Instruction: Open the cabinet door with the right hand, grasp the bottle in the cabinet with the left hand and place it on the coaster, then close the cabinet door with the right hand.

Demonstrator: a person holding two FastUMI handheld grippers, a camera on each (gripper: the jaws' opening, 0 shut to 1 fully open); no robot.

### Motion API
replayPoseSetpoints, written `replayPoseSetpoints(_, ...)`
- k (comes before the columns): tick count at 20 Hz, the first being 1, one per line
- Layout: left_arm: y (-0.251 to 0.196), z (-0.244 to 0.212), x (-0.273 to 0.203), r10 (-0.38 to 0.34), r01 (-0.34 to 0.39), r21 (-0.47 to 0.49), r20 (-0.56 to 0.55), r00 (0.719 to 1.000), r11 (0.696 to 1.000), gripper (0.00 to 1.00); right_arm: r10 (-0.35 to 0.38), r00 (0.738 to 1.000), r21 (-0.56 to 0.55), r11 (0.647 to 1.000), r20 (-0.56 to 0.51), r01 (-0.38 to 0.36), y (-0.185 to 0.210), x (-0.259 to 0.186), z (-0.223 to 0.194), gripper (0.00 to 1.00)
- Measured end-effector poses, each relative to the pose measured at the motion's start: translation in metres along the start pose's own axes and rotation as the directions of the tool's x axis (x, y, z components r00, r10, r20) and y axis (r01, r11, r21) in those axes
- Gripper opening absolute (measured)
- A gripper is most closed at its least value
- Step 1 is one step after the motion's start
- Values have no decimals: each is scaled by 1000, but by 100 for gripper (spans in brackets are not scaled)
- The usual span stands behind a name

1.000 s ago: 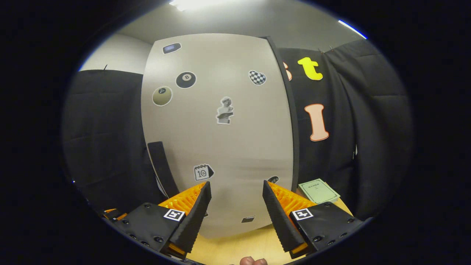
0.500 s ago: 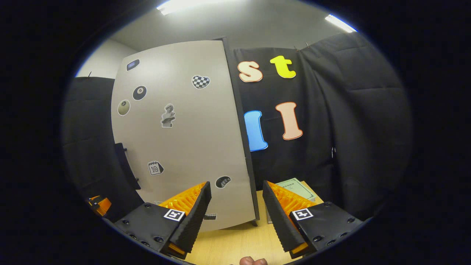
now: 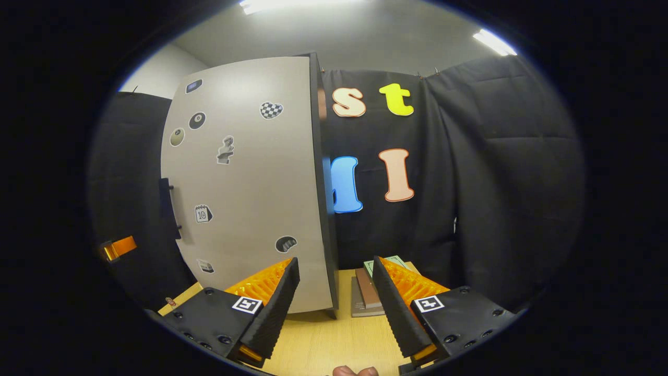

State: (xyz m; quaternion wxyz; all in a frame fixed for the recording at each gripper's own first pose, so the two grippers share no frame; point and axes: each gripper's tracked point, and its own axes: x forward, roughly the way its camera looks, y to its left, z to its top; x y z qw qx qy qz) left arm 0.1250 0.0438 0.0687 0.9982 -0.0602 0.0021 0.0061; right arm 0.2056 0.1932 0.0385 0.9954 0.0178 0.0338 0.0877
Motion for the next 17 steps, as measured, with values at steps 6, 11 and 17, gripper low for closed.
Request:
replayPoseSetpoints(6,-4,4,3,6,-6,36,-6,1000,999,87,-13,1000,7,1000,9,13,-9,-6,-9,90)
replayPoseSetpoints(11,-18,6,-6,-5,5,57,1,1000,998,87,-12,1000,22,1000,-10,12,-14,-11,-20,90)
replayPoseSetpoints(17,-45,2,-11,-28,29,96,-10,1000,995,88,-45,999,32,998,11,45,-34,-21,-20,90)
